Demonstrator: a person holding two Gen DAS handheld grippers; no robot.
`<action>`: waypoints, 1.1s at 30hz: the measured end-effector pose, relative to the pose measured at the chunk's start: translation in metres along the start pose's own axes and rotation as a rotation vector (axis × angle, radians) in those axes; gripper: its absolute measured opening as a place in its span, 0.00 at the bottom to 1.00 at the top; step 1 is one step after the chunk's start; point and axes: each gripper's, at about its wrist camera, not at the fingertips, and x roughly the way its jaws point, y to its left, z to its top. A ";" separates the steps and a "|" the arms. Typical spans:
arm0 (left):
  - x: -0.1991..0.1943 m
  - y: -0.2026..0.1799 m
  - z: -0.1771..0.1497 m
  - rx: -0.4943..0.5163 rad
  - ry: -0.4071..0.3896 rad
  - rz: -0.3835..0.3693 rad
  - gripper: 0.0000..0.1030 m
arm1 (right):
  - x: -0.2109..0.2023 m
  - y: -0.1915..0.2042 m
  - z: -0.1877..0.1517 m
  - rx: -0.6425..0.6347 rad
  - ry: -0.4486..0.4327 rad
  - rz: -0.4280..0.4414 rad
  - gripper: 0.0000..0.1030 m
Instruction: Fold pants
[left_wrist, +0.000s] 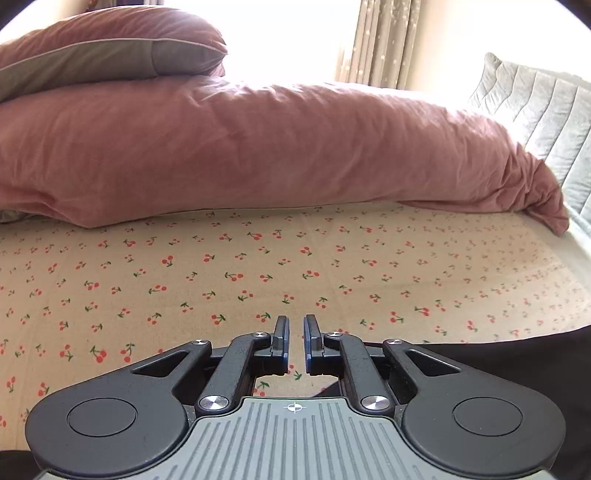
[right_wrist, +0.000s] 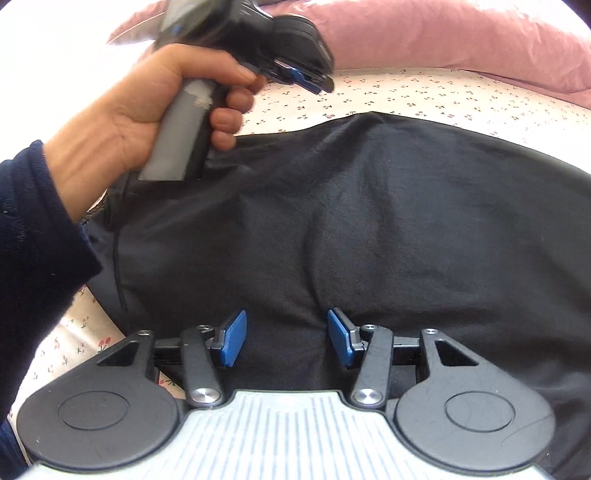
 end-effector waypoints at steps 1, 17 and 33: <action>-0.012 0.001 -0.002 0.003 0.004 -0.032 0.09 | 0.000 0.001 -0.001 -0.001 -0.001 0.001 0.46; -0.034 0.023 -0.109 0.123 0.118 0.304 0.20 | -0.050 -0.110 0.003 0.325 -0.034 -0.010 0.48; -0.056 0.055 -0.115 0.015 0.143 0.392 0.23 | -0.200 -0.349 -0.104 0.840 -0.281 -0.284 0.05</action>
